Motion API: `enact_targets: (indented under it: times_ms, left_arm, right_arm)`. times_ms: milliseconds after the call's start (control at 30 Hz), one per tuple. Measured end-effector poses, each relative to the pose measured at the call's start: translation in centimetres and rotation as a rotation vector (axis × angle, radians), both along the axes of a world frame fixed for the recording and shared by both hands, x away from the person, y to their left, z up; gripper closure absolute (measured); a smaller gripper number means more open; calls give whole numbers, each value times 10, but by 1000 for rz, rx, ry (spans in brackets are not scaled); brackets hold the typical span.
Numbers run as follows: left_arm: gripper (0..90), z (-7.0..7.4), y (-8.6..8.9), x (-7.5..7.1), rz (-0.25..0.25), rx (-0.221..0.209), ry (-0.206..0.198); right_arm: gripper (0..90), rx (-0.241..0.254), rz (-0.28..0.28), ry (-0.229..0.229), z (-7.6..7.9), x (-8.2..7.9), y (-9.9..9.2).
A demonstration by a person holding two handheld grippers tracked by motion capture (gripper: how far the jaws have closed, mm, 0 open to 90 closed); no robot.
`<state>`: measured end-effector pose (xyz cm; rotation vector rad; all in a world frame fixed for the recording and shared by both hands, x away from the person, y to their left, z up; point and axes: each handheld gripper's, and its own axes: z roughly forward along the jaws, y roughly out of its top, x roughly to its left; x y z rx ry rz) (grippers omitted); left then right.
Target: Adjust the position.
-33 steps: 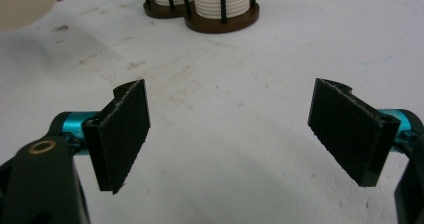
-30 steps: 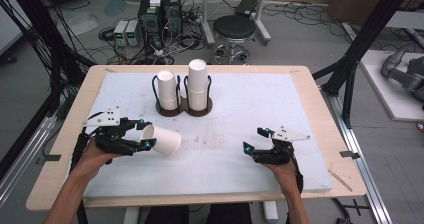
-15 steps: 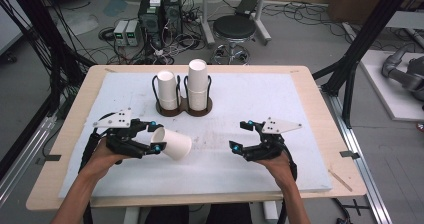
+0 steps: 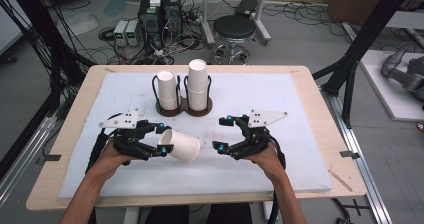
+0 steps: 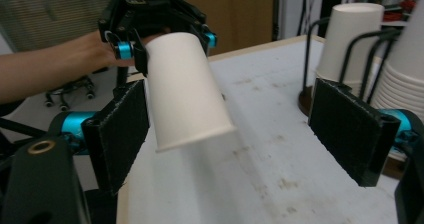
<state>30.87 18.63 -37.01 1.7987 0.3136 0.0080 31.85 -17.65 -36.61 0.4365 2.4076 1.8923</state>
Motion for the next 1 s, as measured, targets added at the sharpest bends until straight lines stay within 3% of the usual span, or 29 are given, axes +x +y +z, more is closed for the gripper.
enact_targets:
  times_ms: [367, 633, 1000]
  left_arm:
    - [361, 0, -7, 0, -51, -32, -3]
    - [361, 1, -8, -2, -67, -28, -9]
    - [361, 1, -12, -3, -88, -54, -10]
  right_arm:
    - [173, 28, 123, 15, 5, 5, 26]
    - [173, 29, 150, 26, 2, 6, 36]
    - [174, 35, 181, 28, 0, 5, 46]
